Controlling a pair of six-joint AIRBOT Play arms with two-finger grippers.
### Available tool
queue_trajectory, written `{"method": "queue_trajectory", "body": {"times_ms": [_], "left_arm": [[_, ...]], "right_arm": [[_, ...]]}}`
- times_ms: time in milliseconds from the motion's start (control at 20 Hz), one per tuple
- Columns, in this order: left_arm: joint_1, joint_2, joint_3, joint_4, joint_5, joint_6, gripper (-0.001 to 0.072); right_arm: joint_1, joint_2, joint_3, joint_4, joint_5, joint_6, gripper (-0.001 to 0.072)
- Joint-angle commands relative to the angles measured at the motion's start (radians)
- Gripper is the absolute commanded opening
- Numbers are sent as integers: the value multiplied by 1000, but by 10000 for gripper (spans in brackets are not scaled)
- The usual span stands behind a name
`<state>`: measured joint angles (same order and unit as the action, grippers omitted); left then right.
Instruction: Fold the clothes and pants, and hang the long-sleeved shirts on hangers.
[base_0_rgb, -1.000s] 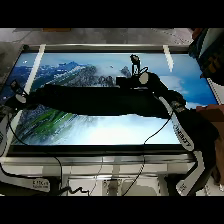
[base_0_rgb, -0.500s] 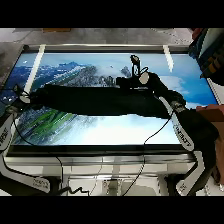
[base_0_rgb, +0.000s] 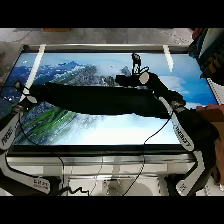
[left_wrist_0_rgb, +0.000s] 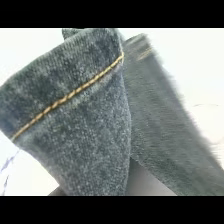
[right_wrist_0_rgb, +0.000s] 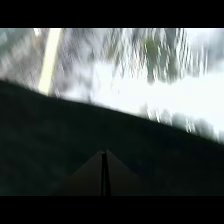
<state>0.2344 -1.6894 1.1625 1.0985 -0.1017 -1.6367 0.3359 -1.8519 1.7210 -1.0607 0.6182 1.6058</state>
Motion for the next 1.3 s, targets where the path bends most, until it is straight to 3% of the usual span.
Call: {"method": "queue_trajectory", "body": {"times_ms": [0, 150, 250, 450, 700, 950, 1050, 1250], "left_arm": [[-28, 115, 0, 163, 14, 52, 24], [-69, 249, 0, 188, -142, 69, 24], [-97, 321, 0, 188, -254, 142, 24], [-147, 433, 0, 185, -391, 150, 24], [-171, 549, 0, 184, -412, 150, 24], [-171, 552, -13, 184, -460, 150, 25], [-176, 552, -26, 184, -462, 150, 25], [-251, 523, -27, 184, -551, 191, 24]], "right_arm": [[29, -8, 0, 29, -182, 57, 34], [87, -38, 1, 88, -226, 62, 32], [140, -74, 11, 101, -204, 62, 31], [266, -178, 103, 124, -169, 62, 31], [414, -329, 282, 166, -52, 63, 31], [539, -355, 306, 190, -39, 61, 31], [534, -351, 306, 131, 0, 61, 33], [393, -306, 306, -4, 222, 61, 34]]}}
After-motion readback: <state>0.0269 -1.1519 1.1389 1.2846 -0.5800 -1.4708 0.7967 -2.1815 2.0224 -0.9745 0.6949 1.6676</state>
